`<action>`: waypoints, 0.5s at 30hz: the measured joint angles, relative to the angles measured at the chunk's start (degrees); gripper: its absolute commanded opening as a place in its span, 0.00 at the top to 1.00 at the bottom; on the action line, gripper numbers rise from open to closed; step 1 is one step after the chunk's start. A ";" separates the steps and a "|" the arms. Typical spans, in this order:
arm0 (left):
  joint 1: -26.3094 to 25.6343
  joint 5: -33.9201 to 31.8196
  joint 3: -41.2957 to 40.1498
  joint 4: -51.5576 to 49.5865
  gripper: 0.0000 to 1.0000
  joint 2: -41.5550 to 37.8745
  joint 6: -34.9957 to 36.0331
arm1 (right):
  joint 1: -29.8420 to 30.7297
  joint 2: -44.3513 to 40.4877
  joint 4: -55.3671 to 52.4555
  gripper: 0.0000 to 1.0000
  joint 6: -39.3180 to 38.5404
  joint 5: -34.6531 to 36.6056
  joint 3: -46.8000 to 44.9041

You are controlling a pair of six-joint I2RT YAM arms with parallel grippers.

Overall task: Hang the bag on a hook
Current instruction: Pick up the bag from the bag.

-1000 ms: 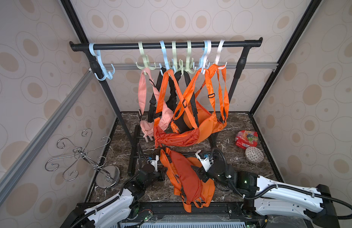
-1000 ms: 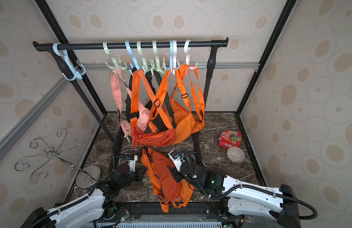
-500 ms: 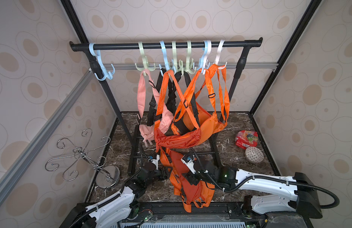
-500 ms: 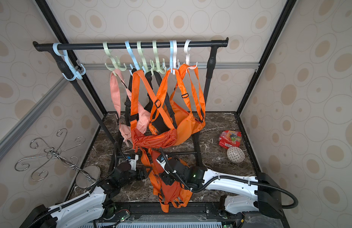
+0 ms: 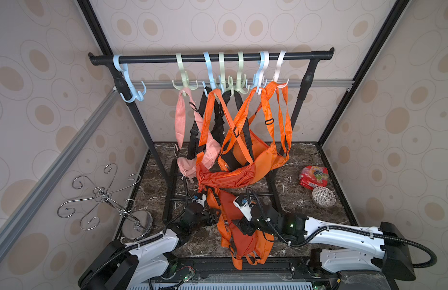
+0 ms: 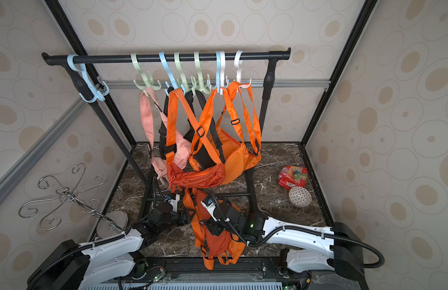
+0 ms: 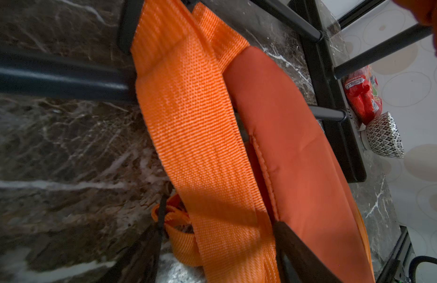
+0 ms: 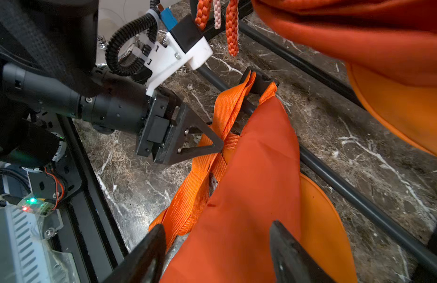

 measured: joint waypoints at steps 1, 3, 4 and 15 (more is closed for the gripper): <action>0.00 0.09 0.17 0.28 0.30 0.57 0.00 | 0.00 0.00 0.24 0.32 0.02 0.15 -0.26; -0.09 0.28 0.70 0.28 0.27 1.60 0.00 | 0.00 0.02 0.66 0.32 0.00 0.33 -0.61; -0.17 0.44 1.05 0.26 0.05 2.14 0.04 | 0.00 0.04 0.74 0.32 0.00 0.39 -0.68; -5.49 2.23 1.46 -2.54 0.00 -3.04 -2.49 | -0.59 -1.09 2.14 0.32 -0.02 1.51 -2.45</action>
